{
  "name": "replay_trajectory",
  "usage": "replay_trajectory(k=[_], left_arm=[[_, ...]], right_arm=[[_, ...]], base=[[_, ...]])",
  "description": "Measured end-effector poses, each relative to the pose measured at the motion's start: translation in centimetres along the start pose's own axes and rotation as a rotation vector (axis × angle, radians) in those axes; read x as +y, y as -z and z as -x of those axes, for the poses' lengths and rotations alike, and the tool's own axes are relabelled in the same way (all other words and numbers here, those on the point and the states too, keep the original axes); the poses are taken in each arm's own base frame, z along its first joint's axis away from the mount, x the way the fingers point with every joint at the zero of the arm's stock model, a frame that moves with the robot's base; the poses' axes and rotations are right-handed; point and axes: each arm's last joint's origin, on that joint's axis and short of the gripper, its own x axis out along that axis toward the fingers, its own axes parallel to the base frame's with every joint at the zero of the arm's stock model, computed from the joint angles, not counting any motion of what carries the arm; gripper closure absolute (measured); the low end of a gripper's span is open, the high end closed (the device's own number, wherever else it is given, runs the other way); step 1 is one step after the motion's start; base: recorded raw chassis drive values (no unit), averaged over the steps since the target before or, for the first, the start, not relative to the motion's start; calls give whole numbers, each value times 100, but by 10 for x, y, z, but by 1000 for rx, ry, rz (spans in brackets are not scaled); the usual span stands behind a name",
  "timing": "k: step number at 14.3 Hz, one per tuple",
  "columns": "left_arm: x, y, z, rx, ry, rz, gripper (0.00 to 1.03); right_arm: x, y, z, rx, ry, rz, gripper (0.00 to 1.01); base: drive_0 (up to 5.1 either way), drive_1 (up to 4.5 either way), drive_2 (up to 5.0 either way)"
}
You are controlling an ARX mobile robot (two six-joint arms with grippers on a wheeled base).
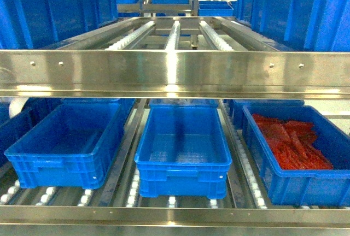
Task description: Sort blue parts and orange caps into right shelf containers
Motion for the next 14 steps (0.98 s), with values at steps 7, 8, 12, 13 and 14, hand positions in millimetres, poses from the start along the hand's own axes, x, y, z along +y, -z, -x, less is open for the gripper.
replay_trajectory(k=[7,8,12,13,14], left_arm=[[0,0,0,0,1,0,60],[0,0,0,-2,1,0,60],[0,0,0,0,-3,0,60],[0,0,0,0,-5,0,60],[0,0,0,-1,-2,0,60]], right_arm=[[0,0,0,2,0,0,58],[0,0,0,2,0,0,58],[0,0,0,2,-2,0,58],[0,0,0,2,-3,0,58],[0,0,0,3,-3,0,58]], base=[[-495,250,250],[-494,252,252],[-327,169,169],[0,0,0],[0,0,0]])
